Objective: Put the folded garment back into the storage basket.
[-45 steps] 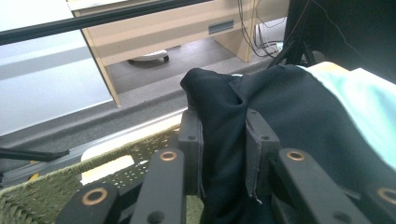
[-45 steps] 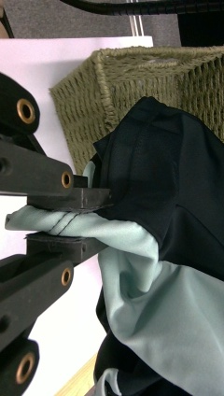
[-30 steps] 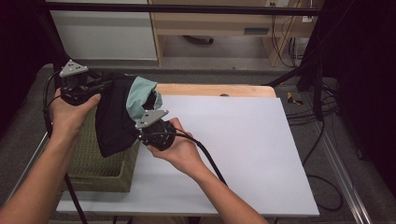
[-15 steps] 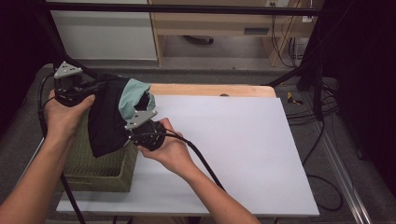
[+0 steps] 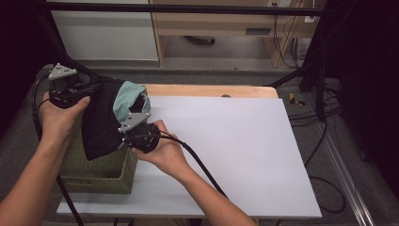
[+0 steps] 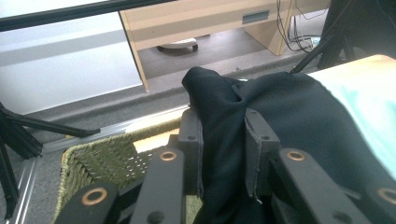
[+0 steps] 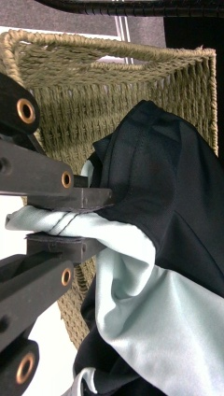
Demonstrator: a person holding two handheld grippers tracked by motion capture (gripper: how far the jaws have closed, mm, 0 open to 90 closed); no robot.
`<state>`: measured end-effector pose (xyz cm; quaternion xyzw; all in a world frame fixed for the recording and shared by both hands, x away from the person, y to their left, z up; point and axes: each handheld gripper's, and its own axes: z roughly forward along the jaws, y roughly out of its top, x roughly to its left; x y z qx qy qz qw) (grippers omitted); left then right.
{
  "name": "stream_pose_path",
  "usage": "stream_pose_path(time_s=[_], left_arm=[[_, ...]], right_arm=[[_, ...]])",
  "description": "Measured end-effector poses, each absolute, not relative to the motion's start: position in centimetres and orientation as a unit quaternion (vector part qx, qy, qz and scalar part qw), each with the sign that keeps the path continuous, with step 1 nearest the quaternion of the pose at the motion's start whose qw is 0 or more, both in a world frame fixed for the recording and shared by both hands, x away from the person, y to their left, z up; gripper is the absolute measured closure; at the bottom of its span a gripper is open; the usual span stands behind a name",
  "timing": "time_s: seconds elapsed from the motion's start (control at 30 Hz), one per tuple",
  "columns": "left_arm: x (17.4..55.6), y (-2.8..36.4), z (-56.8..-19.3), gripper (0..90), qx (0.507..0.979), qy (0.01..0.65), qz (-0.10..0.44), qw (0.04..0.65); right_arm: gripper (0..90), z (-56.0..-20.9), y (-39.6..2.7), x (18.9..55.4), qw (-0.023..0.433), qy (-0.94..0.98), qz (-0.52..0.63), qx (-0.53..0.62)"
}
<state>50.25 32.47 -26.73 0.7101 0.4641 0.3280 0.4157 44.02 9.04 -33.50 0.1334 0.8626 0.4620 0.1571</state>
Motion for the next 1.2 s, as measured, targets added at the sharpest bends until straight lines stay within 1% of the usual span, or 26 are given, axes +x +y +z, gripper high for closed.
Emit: stream_pose_path(time_s=[0.33,0.63,1.2], left_arm=[[50.5,33.7,-27.8,71.8,0.702,0.484,0.323,0.411],[50.2,34.5,-28.2,71.7,0.698,0.492,0.33,0.402],[50.0,35.5,-29.1,71.7,0.7,0.502,0.322,0.393]], right_arm=[[81.5,-34.2,10.0,44.3,0.152,0.862,0.465,0.134],[81.5,-34.6,11.1,44.5,0.14,0.864,0.465,0.134],[81.5,-34.9,12.1,44.3,0.136,0.868,0.46,0.127]])
